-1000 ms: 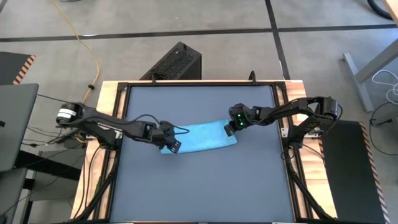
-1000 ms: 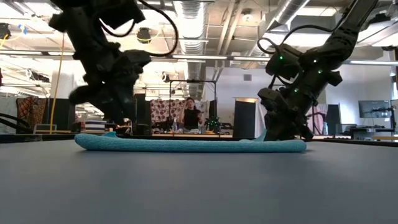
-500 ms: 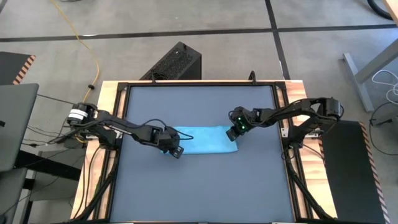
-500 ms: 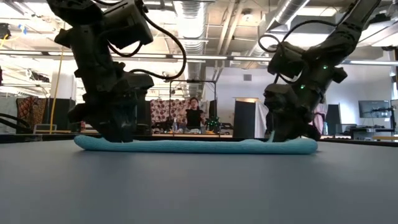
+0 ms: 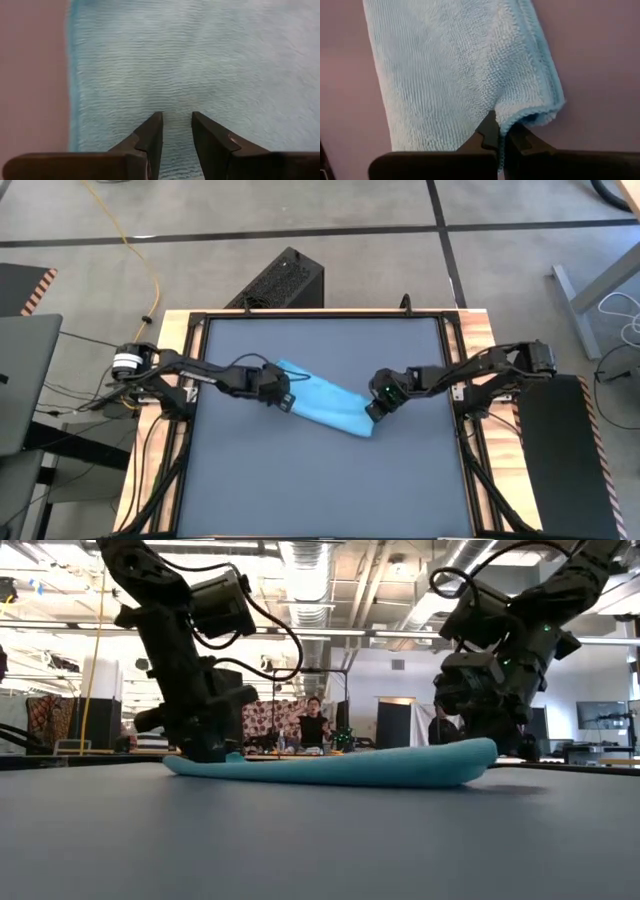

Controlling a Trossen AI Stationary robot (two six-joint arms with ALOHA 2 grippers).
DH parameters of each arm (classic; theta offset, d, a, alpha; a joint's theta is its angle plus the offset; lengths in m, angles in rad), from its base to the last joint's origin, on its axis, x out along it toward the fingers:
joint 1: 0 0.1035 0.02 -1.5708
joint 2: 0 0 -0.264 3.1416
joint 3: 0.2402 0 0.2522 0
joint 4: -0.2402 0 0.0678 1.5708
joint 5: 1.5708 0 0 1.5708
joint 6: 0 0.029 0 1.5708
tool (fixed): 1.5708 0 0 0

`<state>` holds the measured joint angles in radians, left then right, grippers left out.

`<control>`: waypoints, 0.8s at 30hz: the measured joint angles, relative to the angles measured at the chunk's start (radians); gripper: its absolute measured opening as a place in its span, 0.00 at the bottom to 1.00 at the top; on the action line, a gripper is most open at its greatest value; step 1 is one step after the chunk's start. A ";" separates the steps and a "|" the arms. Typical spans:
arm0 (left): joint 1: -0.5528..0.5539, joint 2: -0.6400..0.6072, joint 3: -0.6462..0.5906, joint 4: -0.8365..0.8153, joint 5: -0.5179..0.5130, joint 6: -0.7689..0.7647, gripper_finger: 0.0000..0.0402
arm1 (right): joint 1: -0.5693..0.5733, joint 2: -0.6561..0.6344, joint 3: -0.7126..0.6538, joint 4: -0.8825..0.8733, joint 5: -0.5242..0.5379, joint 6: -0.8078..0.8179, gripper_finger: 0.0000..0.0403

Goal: Roll towel
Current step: Roll the blue microfiber towel

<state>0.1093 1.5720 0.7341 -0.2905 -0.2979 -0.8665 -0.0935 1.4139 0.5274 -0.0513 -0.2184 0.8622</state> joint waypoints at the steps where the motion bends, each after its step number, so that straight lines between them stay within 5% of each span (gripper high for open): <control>1: 0.020 0.001 0.000 0.008 -0.004 0.026 0.24 | 0.014 0.000 0.000 0.005 0.003 0.013 0.05; 9: 0.158 0.002 0.000 0.142 0.016 0.174 0.23 | 0.110 0.017 0.001 0.135 0.071 0.147 0.05; 17: 0.208 0.002 -0.001 0.191 0.090 0.308 0.23 | 0.172 0.181 0.061 0.272 0.111 0.209 0.06; 24: 0.200 0.002 -0.001 0.168 0.135 0.347 0.23 | 0.155 0.185 0.071 0.239 0.173 0.248 0.22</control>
<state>0.3090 1.5738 0.7330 -0.1229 -0.1629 -0.5194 0.0611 1.5992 0.5983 0.1874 -0.0452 1.1103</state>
